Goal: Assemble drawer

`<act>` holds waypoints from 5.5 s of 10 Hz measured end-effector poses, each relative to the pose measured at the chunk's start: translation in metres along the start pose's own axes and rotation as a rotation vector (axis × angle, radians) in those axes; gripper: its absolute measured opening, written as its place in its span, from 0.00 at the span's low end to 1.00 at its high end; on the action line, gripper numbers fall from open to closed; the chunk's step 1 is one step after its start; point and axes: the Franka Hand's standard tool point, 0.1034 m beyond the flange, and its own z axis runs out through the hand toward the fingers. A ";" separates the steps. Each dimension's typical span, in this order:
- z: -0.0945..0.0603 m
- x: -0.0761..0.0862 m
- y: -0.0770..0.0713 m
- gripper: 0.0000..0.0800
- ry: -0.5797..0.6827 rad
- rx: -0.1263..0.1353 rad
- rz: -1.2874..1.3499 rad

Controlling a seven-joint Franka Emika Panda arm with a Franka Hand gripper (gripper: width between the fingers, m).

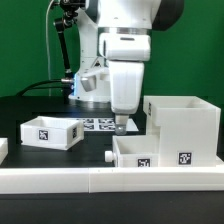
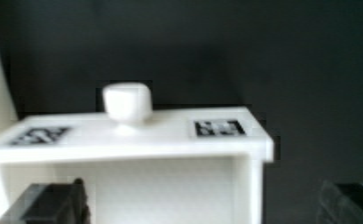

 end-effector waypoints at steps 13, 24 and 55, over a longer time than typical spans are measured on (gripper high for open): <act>0.033 -0.049 0.021 0.81 0.210 0.013 -0.065; 0.046 -0.004 0.019 0.81 0.222 0.037 0.020; 0.033 -0.031 -0.008 0.81 0.150 -0.009 -0.031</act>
Offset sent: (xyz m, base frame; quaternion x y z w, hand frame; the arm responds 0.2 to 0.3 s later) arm 0.0000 0.0000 0.0000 0.0000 0.0000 0.0000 1.0000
